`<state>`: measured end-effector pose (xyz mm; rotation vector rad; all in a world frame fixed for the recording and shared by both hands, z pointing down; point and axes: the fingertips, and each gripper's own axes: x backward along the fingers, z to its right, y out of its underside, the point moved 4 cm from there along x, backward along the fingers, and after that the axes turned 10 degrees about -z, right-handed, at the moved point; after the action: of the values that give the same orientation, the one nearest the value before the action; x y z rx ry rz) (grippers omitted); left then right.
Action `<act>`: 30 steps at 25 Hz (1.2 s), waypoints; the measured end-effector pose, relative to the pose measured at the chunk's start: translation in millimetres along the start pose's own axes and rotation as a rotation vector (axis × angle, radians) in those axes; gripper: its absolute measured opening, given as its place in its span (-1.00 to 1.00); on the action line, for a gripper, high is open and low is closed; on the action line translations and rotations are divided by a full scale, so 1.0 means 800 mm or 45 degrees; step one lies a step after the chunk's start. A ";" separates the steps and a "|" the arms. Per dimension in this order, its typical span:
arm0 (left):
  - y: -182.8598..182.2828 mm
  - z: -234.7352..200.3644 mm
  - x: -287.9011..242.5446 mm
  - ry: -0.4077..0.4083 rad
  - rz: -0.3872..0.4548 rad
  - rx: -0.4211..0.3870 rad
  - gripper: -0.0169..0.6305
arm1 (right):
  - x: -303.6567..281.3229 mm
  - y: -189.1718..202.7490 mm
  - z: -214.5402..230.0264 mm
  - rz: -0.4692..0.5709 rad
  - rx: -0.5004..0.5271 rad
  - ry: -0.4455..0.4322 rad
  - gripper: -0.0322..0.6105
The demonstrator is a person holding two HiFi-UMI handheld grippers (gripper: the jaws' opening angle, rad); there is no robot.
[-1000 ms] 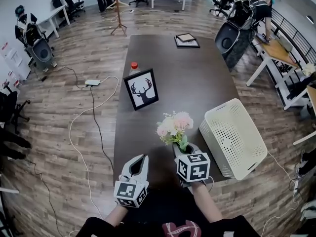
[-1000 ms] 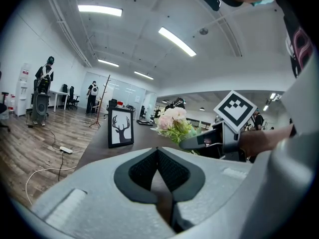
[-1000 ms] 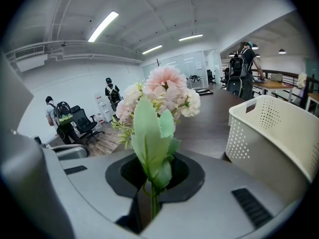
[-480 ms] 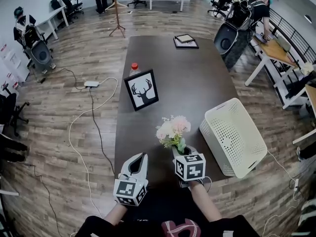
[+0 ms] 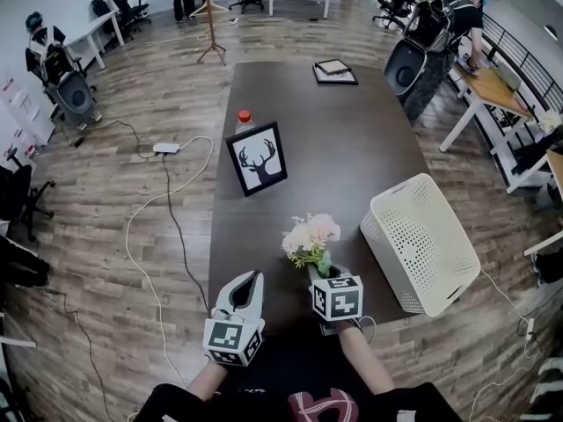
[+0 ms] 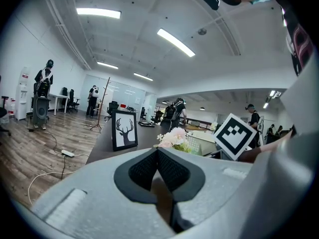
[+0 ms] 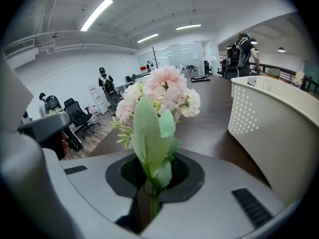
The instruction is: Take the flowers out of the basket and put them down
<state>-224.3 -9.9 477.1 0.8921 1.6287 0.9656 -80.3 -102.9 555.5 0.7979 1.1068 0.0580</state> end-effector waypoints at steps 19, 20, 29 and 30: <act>0.002 -0.021 0.001 -0.029 -0.031 -0.006 -0.92 | -0.047 0.028 0.013 -0.105 -0.032 0.026 -0.71; 0.003 -0.024 0.001 -0.037 -0.032 0.001 -0.92 | -0.048 0.028 0.014 -0.108 -0.038 0.032 -0.71; 0.003 -0.035 0.004 -0.046 -0.039 0.015 -0.92 | -0.064 0.026 0.018 -0.154 -0.038 0.067 -0.69; 0.004 -0.036 0.005 -0.048 -0.039 0.021 -0.92 | -0.065 0.026 0.019 -0.158 -0.041 0.069 -0.69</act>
<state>-252.9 -10.3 483.5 0.8887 1.6157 0.9102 -85.5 -117.4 611.3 0.7006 1.2021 -0.0067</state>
